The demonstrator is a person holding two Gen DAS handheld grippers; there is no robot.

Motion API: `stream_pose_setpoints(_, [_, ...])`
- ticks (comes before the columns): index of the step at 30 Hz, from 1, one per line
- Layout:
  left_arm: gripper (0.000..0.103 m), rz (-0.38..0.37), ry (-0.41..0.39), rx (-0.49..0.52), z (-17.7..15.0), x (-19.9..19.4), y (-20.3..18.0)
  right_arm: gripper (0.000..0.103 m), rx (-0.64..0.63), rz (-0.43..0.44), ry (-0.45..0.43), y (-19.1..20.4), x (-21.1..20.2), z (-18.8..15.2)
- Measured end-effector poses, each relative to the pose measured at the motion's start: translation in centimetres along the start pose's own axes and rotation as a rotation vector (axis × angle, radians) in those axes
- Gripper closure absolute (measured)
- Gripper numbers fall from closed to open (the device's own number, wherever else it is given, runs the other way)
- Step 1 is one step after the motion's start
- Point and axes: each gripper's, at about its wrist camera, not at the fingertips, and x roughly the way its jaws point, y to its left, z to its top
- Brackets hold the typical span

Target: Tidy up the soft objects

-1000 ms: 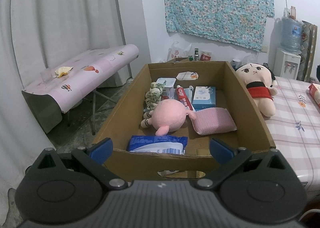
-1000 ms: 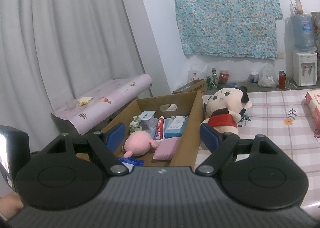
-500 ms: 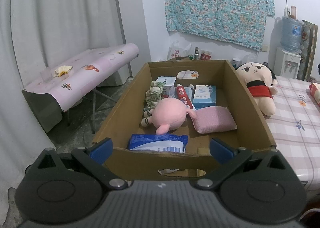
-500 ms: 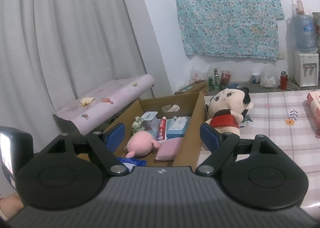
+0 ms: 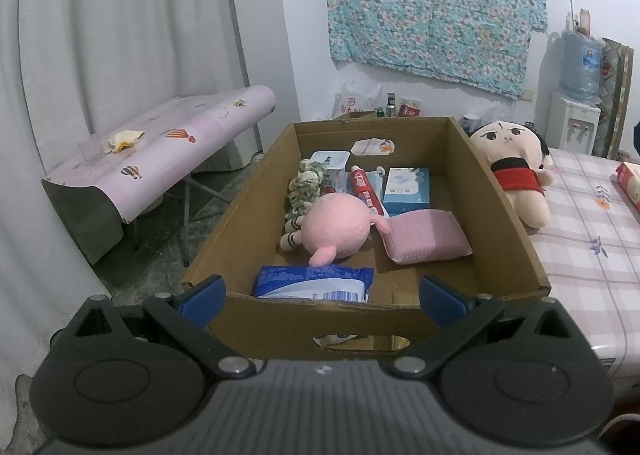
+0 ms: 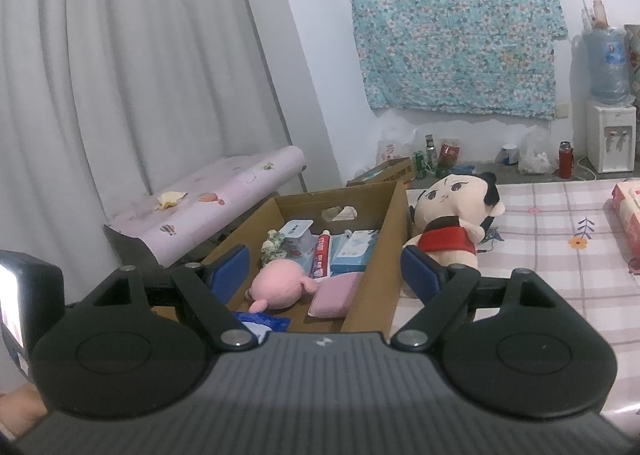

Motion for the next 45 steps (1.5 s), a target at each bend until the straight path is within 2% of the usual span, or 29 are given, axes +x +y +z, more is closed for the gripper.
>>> stream_pose_setpoints(34, [0.000,-0.002,0.005,0.004,-0.1,0.0,-0.4,0.019,0.002,0.011,0.008,-0.3,0.0,0.0])
stream_pose_setpoints(41, [0.000,-0.025,0.001,-0.012,0.0,-0.2,-0.5,0.019,-0.002,-0.001,0.010,-0.5,-0.3,-0.2])
stream_pose_setpoints(45, [0.000,-0.025,-0.016,0.013,0.3,-1.1,-1.0,0.019,-0.009,-0.002,-0.003,-0.6,-0.8,0.0])
